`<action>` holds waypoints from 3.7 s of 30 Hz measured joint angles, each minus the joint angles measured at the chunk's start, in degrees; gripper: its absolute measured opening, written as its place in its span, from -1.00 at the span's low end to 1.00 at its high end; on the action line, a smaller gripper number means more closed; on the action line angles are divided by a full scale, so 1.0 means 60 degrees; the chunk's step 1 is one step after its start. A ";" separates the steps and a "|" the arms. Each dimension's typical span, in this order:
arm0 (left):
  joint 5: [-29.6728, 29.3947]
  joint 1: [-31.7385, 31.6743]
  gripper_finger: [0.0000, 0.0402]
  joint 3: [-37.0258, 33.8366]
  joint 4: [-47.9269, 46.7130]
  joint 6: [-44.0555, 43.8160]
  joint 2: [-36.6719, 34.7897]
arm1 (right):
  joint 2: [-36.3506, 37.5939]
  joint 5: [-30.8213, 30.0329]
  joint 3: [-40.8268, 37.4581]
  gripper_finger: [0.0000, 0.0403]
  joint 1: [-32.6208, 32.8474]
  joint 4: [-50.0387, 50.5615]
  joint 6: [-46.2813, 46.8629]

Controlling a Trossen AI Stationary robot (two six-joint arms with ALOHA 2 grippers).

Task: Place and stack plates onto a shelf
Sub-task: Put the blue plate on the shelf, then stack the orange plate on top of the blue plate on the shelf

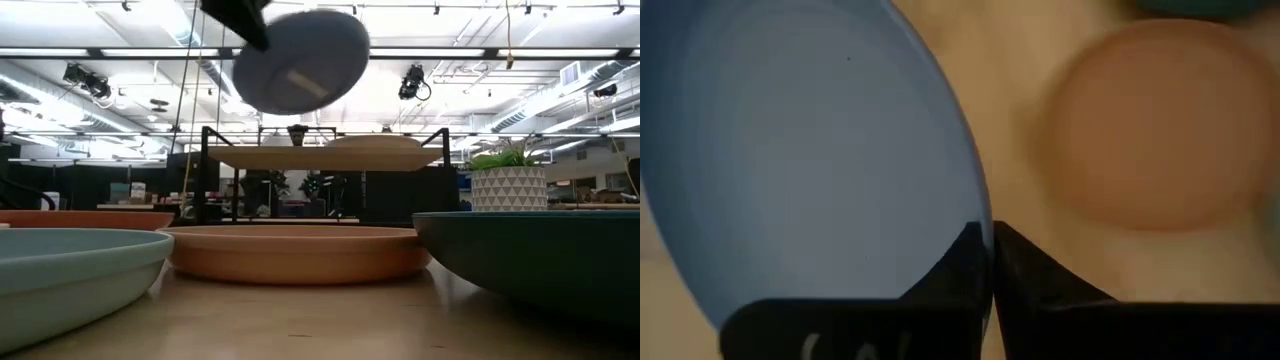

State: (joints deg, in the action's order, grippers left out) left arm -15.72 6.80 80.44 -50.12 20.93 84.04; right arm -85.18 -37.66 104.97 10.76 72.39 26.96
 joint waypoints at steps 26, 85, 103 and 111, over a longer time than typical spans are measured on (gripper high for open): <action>0.0911 -0.4898 -0.93 0.0047 -0.0309 0.3142 0.1059 | 0.0005 -0.0323 -0.0004 -0.25 -0.0164 -0.0753 -0.0416; 0.0818 0.2954 -0.13 -0.4738 0.0234 -0.9553 -0.1098 | 0.0016 0.0855 -0.0015 -0.25 0.0050 -0.0614 0.0087; -0.0942 0.3203 -0.13 -0.7186 0.2203 -1.1705 -0.0880 | 0.0016 0.0930 -0.0011 -0.26 0.0062 -0.1149 -0.0052; -0.0918 0.3024 -0.43 -0.7838 0.2562 -1.1698 -0.0880 | 0.0016 0.0783 -0.0011 -0.26 0.0062 -0.1208 -0.0095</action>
State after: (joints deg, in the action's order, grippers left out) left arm -21.23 24.94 33.41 -34.75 -49.25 78.76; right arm -85.08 -32.96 104.90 11.14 65.15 26.39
